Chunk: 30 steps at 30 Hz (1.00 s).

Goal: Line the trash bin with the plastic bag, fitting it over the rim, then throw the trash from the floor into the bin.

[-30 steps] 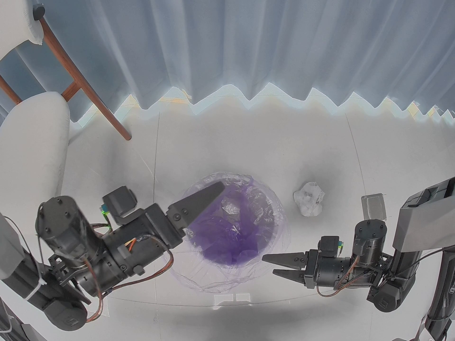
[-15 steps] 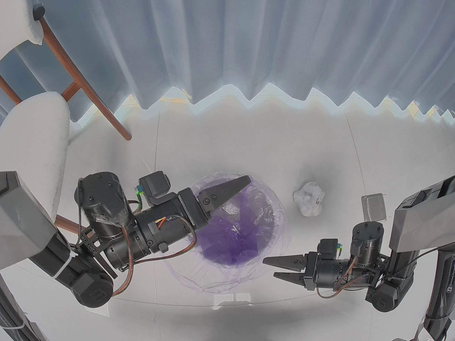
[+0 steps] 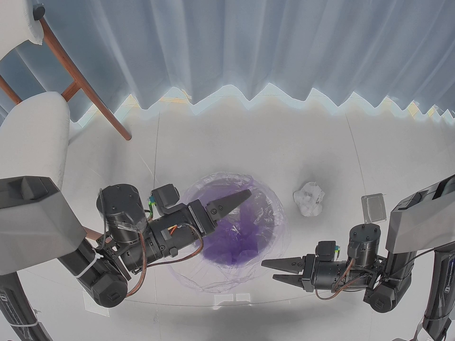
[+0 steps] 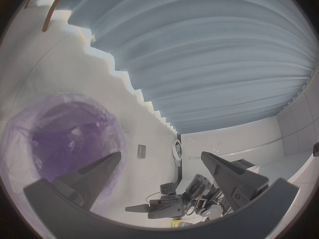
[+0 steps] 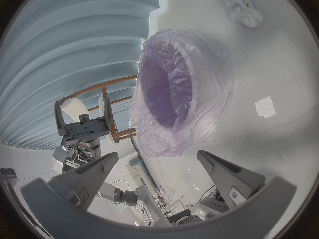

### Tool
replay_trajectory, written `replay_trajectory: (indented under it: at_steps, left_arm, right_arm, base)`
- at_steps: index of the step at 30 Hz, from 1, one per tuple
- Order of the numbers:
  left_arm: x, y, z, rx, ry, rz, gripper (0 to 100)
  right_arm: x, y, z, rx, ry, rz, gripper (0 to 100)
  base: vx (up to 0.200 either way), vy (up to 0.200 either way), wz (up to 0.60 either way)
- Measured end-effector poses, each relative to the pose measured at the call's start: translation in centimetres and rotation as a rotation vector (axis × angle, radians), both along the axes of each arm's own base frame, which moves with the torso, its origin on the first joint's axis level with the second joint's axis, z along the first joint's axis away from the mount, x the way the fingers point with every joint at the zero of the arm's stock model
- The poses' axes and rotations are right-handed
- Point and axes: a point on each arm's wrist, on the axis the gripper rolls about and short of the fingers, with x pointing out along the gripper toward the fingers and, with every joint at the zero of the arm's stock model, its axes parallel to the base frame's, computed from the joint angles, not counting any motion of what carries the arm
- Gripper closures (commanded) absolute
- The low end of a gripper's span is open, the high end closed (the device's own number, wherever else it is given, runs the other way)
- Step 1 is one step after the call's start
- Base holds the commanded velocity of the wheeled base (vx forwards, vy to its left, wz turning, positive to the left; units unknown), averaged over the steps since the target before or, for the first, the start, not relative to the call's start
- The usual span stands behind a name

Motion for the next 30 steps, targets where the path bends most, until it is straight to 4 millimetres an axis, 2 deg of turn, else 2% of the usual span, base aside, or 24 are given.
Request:
replay_trajectory:
  at_steps: [9,19,30]
  left_arm:
    - [-0.5,0.8,-3.8,0.082,0.126,0.012,0]
    - [-0.1,1.8,-6.7,0.142,0.225,0.037,0]
    - [-0.2,2.4,-8.9,0.185,0.299,0.05,0]
  right_arm:
    - [0.0,0.0,-0.2,-0.004,0.004,0.0,0]
    - [0.1,0.0,-0.4,-0.007,0.008,-0.001,0]
    - [0.1,0.1,-0.5,-0.008,0.009,0.0,0]
  base:
    - [0.0,0.0,0.0]
    - [0.0,0.0,0.0]
    - [0.0,0.0,0.0]
